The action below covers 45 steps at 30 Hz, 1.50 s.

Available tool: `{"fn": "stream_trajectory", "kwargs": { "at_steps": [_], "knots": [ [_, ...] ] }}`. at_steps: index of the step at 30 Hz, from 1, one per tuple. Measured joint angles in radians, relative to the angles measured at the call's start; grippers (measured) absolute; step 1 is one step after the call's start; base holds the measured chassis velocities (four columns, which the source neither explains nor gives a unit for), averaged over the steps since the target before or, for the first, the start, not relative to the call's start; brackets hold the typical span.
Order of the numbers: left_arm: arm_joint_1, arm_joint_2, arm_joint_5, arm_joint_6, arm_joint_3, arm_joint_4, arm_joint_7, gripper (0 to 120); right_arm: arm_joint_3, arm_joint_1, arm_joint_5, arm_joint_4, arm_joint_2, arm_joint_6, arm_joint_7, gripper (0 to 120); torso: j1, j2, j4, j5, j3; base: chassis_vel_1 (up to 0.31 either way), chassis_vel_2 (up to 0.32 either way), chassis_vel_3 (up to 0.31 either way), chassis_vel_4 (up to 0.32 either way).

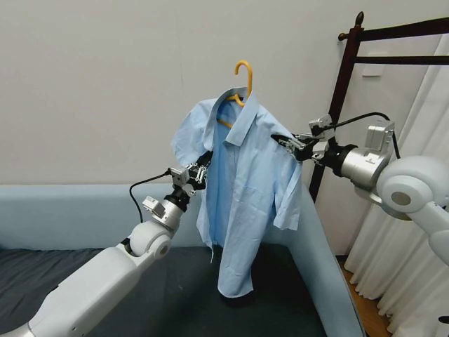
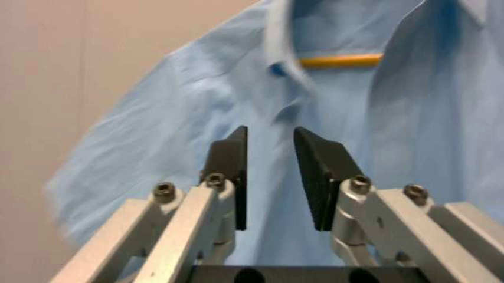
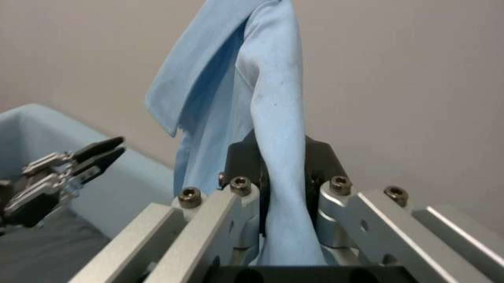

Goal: Pick up the clothes from the sofa and hang them on the clothes hanger.

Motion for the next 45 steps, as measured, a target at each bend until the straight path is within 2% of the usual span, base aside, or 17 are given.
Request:
{"fn": "stream_trajectory", "kwargs": {
  "at_steps": [3,6,7,12,14,18,25,28,35,40,41,45],
  "knots": [
    [0.040,0.007,0.029,0.010,-0.039,0.000,-0.016,39,0.026,0.002,0.013,0.003,-0.011,-0.026,0.025,7,0.000,0.000,0.0001,0.0000,0.000,0.000,0.000,0.000,0.000],
    [0.184,0.026,0.099,0.020,-0.160,-0.009,-0.025,52,0.082,0.008,0.027,0.006,-0.051,-0.098,0.066,7,0.000,0.000,0.0002,-0.0002,0.000,0.000,0.000,0.000,0.000],
    [0.184,0.026,0.099,0.020,-0.160,-0.009,-0.025,52,0.082,0.008,0.027,0.006,-0.051,-0.098,0.066,7,0.000,0.000,0.0002,-0.0002,0.000,0.000,0.000,0.000,0.000],
    [0.423,0.032,0.184,-0.009,-0.309,-0.018,-0.029,74,0.137,0.040,0.004,-0.010,-0.094,-0.169,0.115,7,0.000,0.000,0.0005,-0.0002,0.000,0.000,0.000,0.000,0.000],
    [0.448,0.031,0.190,-0.017,-0.321,-0.018,-0.031,77,0.141,0.049,-0.011,-0.014,-0.100,-0.181,0.113,7,0.000,0.000,0.0004,-0.0001,0.000,0.000,0.000,0.000,0.000],
    [0.552,0.027,0.234,-0.061,-0.372,-0.013,-0.069,95,0.150,0.106,-0.062,-0.034,-0.126,-0.238,0.119,7,0.000,0.000,0.0003,-0.0003,0.000,0.000,0.000,0.000,0.000],
    [0.593,0.022,0.259,-0.083,-0.423,-0.023,-0.103,100,0.161,0.127,-0.131,-0.057,-0.175,-0.252,0.146,7,0.000,0.000,0.0001,-0.0001,0.000,0.000,0.000,0.000,0.000],
    [0.584,0.022,0.259,-0.086,-0.426,-0.025,-0.106,100,0.193,0.076,-0.174,-0.074,-0.202,-0.252,0.146,7,0.000,0.000,0.0000,-0.0001,0.000,0.000,0.000,0.000,0.000],
    [0.560,0.015,0.256,-0.091,-0.410,-0.012,-0.105,100,0.249,-0.033,-0.273,-0.140,-0.214,-0.251,0.164,7,0.000,0.000,-0.0002,0.0002,0.000,0.000,0.000,0.000,0.000],
    [0.543,0.010,0.255,-0.102,-0.399,0.017,-0.100,100,0.214,-0.033,-0.347,-0.224,-0.171,-0.249,0.177,7,0.000,0.000,-0.0004,0.0001,0.000,0.000,0.000,0.000,0.000],
    [0.539,0.010,0.255,-0.104,-0.397,0.025,-0.100,100,0.180,-0.012,-0.370,-0.257,-0.144,-0.242,0.191,7,0.000,0.000,-0.0002,0.0001,0.000,0.000,0.000,0.000,0.000],
    [0.533,0.008,0.254,-0.113,-0.393,0.047,-0.097,100,0.054,0.057,-0.552,-0.410,-0.016,-0.099,0.244,7,0.000,0.000,0.0003,-0.0002,0.000,0.000,0.000,0.000,0.000]
  ]
}}
